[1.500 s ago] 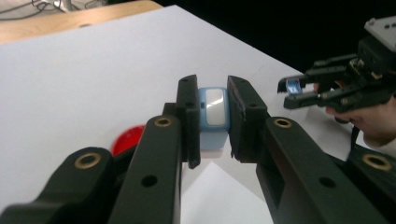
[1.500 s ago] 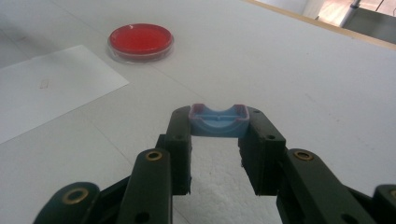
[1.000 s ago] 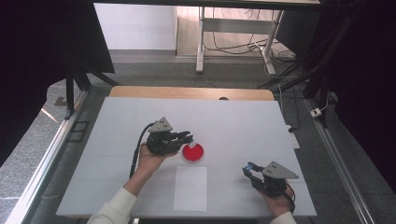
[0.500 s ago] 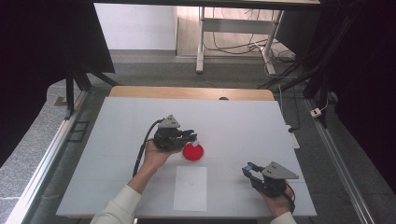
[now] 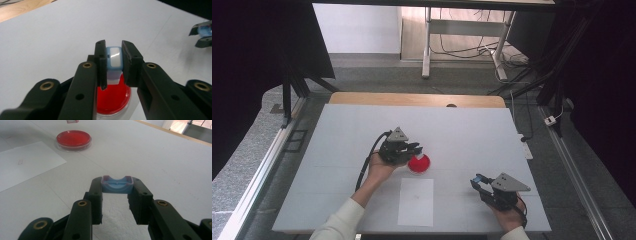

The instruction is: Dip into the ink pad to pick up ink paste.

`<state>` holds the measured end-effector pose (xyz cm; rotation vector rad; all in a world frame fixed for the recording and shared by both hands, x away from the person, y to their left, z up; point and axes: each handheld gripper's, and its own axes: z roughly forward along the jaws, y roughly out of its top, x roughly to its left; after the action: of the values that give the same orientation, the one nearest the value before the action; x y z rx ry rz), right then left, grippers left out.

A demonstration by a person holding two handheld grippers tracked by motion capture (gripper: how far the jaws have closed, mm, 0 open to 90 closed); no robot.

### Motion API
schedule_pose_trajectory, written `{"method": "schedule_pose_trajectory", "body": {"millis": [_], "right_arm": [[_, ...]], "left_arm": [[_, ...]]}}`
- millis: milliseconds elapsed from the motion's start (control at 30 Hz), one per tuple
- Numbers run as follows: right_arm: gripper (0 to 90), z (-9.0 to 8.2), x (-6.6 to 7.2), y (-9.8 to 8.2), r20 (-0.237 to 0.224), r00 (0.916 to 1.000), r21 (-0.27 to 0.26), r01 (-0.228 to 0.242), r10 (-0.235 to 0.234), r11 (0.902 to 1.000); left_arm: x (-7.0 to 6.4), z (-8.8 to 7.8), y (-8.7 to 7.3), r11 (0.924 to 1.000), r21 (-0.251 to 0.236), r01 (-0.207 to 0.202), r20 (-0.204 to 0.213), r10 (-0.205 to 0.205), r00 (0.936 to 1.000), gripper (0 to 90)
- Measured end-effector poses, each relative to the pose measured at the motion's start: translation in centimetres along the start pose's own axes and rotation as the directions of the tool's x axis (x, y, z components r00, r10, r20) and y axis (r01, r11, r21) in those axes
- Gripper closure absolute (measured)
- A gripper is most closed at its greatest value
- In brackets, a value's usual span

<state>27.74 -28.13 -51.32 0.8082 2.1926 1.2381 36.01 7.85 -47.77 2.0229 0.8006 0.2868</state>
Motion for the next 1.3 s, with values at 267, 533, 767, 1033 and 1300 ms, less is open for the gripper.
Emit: {"method": "schedule_pose_trajectory", "body": {"millis": [267, 533, 767, 1033, 1300], "right_arm": [[64.9, 0.0, 0.0, 0.0, 0.0, 1.0, 0.002, 0.001, -0.001, 1.0], [64.9, 0.0, 0.0, 0.0, 0.002, 1.0, 0.003, 0.001, -0.001, 1.0], [65.0, 0.0, 0.0, 0.0, 0.002, 1.0, 0.005, 0.003, -0.003, 1.0], [64.9, 0.0, 0.0, 0.0, 0.003, 1.0, 0.006, 0.003, -0.003, 1.0], [64.9, 0.0, 0.0, 0.0, 0.002, 1.0, 0.007, 0.004, -0.004, 1.0]], "left_arm": [[-0.2, 0.6, -0.3, 0.9987, 0.037, -0.035, -0.03, 0.036, 0.9989, 75.2], [-0.3, 1.1, -0.5, 0.9974, 0.054, -0.046, -0.043, 0.049, 0.9979, 75.2], [-0.3, 1.5, -0.7, 0.9948, 0.085, -0.057, -0.052, 0.062, 0.9967, 75.2], [-0.3, 1.7, -0.8, 0.9935, 0.098, -0.058, -0.058, 0.064, 0.9963, 75.1], [-0.5, 2.0, -0.9, 0.9917, 0.11, -0.066, -0.064, 0.073, 0.9952, 75.1]]}}
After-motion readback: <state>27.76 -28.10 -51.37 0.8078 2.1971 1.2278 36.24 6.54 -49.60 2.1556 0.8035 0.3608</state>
